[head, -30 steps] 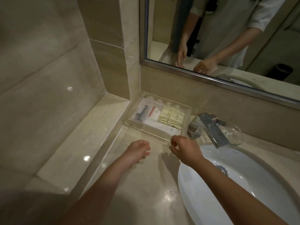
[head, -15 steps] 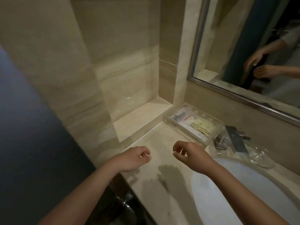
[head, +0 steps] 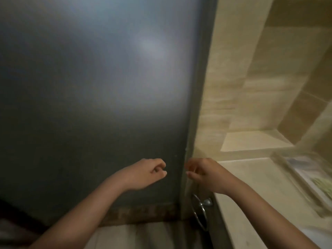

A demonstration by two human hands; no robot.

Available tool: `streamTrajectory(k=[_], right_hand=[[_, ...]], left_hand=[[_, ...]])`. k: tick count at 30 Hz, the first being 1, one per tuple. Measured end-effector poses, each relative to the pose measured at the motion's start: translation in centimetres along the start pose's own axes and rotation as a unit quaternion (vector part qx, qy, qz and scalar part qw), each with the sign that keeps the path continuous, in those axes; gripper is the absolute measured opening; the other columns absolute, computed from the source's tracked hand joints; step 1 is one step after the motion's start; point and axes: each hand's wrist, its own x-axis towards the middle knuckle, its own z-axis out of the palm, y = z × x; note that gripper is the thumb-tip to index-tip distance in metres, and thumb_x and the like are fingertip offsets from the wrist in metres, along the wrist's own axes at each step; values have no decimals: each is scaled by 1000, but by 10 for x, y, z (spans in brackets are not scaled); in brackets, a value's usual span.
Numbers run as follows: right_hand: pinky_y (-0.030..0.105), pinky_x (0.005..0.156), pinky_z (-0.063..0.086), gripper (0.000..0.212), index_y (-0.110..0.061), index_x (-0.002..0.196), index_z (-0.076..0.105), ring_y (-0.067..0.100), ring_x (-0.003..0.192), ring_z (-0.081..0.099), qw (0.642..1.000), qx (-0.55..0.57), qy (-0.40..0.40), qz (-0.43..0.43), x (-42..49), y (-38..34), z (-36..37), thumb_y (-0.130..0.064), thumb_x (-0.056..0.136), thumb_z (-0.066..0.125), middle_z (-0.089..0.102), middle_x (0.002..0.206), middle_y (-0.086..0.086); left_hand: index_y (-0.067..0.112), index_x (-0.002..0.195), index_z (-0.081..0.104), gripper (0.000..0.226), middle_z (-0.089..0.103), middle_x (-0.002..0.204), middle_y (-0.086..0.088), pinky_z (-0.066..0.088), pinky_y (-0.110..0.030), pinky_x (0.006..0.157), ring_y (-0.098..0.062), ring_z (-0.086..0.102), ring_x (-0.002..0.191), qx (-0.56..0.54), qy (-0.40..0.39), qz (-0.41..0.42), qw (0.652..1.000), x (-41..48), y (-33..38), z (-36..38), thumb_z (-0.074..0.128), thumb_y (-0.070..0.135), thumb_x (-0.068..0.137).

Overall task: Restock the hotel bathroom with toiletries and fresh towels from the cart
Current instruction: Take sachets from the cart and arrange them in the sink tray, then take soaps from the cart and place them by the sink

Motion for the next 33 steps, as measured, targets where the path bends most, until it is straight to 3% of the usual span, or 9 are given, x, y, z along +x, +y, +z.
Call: streamTrajectory(k=[6, 10, 13, 18, 21, 33], right_hand=[[35, 76, 50, 13, -24, 95, 57, 15, 82, 61, 992, -39, -56, -111, 42, -94, 23, -36, 91, 53, 64, 88, -7], [26, 73, 48, 3, -30, 92, 55, 7, 77, 58, 976, -24, -91, -195, 62, -182, 49, -30, 93, 53, 60, 86, -12], [26, 73, 47, 4, -28, 89, 56, 7, 77, 57, 964, -7, -108, -242, 67, -250, 77, -26, 92, 54, 57, 80, -16], [20, 73, 45, 14, -21, 102, 63, 7, 79, 58, 944, 15, -139, -300, 62, -358, 130, -27, 92, 55, 59, 84, -17], [26, 78, 48, 16, -21, 103, 63, 9, 83, 61, 929, 30, -161, -332, 59, -413, 159, -29, 92, 54, 64, 91, -11], [18, 82, 45, 19, -23, 106, 64, 5, 93, 61, 862, 35, -249, -440, 89, -603, 242, -32, 92, 54, 62, 96, -17]], left_hand=[[22, 132, 46, 41, 55, 129, 5, 43, -23, 96, -6, 53, 113, -24, 93, -72, 993, -99, -57, -29, 43, 40, 95], [22, 130, 47, 39, 56, 127, 5, 44, -19, 92, -3, 55, 109, -32, 172, -115, 978, -188, -101, -43, 46, 39, 94], [21, 126, 50, 37, 61, 121, 5, 45, -20, 91, -2, 58, 104, -35, 215, -140, 966, -258, -137, -48, 48, 37, 93], [17, 123, 53, 33, 63, 112, 5, 45, -17, 86, -5, 60, 99, -46, 271, -192, 942, -366, -192, -50, 50, 32, 93], [22, 123, 52, 33, 61, 112, 7, 46, -22, 91, -2, 58, 100, -67, 288, -222, 929, -421, -220, -45, 49, 35, 93], [28, 118, 55, 27, 62, 108, 16, 43, -7, 82, 7, 57, 99, -137, 414, -334, 835, -576, -318, -45, 51, 35, 92]])
